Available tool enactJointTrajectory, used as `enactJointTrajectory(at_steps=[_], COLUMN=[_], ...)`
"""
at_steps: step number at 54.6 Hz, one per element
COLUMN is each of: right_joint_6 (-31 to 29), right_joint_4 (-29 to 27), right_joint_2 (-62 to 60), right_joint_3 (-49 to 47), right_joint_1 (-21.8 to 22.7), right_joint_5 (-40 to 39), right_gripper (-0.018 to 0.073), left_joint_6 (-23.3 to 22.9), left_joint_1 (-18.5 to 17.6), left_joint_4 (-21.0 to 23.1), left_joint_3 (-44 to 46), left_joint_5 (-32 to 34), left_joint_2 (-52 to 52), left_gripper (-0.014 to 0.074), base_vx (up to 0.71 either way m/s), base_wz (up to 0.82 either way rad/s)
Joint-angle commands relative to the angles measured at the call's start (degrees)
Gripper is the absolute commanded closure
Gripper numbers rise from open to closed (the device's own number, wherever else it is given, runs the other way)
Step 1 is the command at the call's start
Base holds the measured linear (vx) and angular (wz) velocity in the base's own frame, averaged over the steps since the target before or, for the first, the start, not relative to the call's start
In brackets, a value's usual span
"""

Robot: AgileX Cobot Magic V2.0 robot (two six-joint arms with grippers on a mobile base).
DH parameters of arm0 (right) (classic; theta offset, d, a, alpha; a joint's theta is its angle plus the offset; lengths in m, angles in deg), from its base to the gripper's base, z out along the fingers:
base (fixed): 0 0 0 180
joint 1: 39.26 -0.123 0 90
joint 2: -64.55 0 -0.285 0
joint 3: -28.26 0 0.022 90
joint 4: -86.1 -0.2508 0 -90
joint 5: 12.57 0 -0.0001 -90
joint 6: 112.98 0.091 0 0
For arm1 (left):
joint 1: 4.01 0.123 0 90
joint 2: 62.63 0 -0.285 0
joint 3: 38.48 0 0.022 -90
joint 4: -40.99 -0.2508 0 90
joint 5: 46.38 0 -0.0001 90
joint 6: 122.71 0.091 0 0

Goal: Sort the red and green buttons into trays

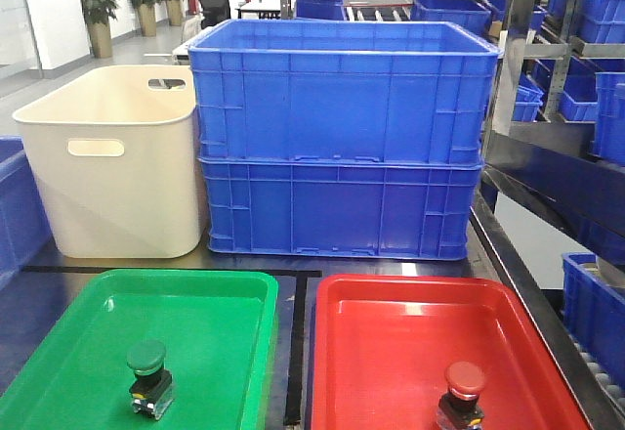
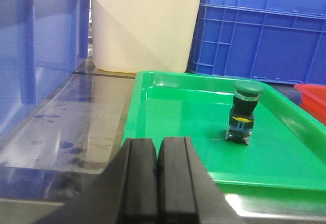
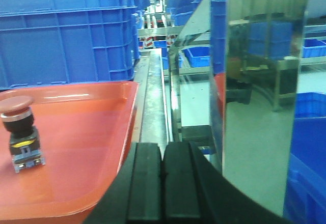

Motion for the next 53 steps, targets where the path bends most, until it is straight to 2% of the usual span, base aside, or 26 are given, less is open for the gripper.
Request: enactJointTrajectory(at_steps=[1, 53], right_joint_6=[-0.1, -0.1], right_joint_4=[0.6, 0.6], right_joint_2=[-0.7, -0.7], right_joint_3=[0.8, 0.8], right_joint_1=[0.4, 0.4], right_joint_5=[-4.4, -4.4], right_gripper=[0.0568, 0.0568], left_joint_6=[0.0, 0.0], left_joint_1=[0.0, 0.0], left_joint_4=[0.6, 0.6], left_joint_3=[1.2, 1.2], left_joint_5=[4.5, 4.4], left_joint_2=[0.3, 0.3], left_gripper=[0.0602, 0.0602], base_vx=[0.0, 0.0], base_wz=[0.0, 0.0])
